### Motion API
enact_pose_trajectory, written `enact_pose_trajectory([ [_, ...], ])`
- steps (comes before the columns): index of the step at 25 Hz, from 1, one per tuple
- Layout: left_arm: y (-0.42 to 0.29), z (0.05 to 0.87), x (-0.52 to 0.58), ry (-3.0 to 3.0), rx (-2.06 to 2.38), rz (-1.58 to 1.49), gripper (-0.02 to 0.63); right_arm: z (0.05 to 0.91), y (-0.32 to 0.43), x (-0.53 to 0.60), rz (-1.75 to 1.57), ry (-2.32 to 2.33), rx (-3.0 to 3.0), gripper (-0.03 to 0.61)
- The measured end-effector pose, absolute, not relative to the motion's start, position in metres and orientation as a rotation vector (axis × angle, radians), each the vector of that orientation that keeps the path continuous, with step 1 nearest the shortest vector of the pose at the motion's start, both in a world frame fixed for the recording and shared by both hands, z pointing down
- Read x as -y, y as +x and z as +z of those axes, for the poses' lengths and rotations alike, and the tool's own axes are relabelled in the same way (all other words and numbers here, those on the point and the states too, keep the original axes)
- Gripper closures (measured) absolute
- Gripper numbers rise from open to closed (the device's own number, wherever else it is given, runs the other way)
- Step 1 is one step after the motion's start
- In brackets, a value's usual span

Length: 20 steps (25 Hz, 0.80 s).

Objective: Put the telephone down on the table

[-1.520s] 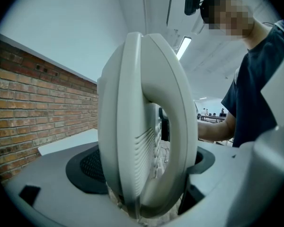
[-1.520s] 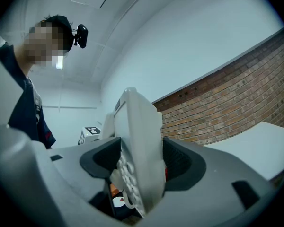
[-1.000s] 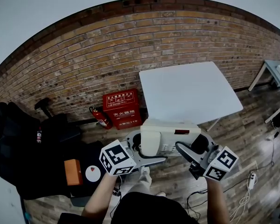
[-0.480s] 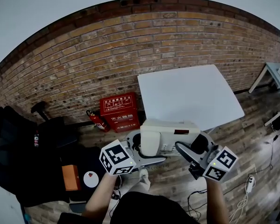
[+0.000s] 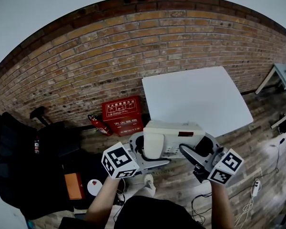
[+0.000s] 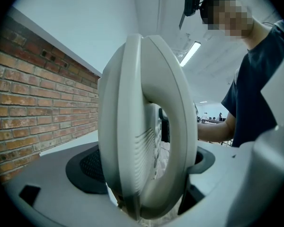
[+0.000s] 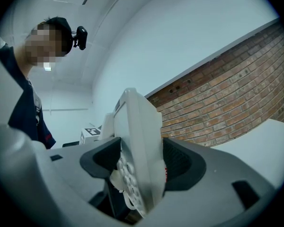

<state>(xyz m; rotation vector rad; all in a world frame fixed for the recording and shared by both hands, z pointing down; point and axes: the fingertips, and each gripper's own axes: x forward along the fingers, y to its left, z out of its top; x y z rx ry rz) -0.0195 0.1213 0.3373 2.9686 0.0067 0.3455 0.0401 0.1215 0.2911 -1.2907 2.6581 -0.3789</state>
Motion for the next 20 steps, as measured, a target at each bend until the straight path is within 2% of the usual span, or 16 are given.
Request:
enact_pose_trajectory([
  [20,-0.034,0.339,-0.044,2.957,-0.074,0.335,0.150,0.293,0.026,-0.045,-0.413,-1.366,-2.628,0.313],
])
